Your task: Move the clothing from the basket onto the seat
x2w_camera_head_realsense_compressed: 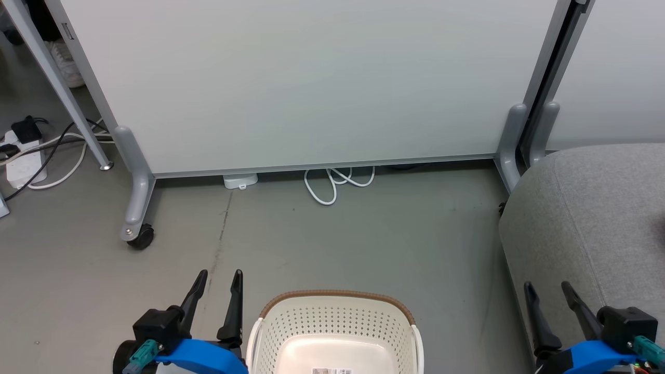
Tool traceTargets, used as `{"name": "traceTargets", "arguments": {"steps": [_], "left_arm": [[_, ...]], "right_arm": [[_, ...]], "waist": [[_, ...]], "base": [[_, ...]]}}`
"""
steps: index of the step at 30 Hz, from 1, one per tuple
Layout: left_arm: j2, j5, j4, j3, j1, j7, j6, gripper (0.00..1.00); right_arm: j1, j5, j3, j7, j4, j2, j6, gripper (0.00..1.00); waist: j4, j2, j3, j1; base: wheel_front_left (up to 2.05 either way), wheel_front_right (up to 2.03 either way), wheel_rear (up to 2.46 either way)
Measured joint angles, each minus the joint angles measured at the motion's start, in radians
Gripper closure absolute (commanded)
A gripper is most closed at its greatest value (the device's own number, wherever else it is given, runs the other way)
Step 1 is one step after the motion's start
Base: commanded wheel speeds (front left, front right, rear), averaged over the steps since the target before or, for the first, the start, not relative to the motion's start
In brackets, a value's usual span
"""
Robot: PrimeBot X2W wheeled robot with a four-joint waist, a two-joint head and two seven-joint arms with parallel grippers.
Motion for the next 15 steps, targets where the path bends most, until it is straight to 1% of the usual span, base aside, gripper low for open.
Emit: {"name": "traceTargets", "arguments": {"steps": [15], "left_arm": [[0.009,-0.009,0.021,-0.027,-0.019,0.000,0.000,0.00]], "right_arm": [[0.000,0.016,0.041,-0.014,0.032,0.000,0.000,0.00]], "waist": [[0.002,0.0000,-0.008,0.0001]], "base": [[0.00,0.00,0.00]]}}
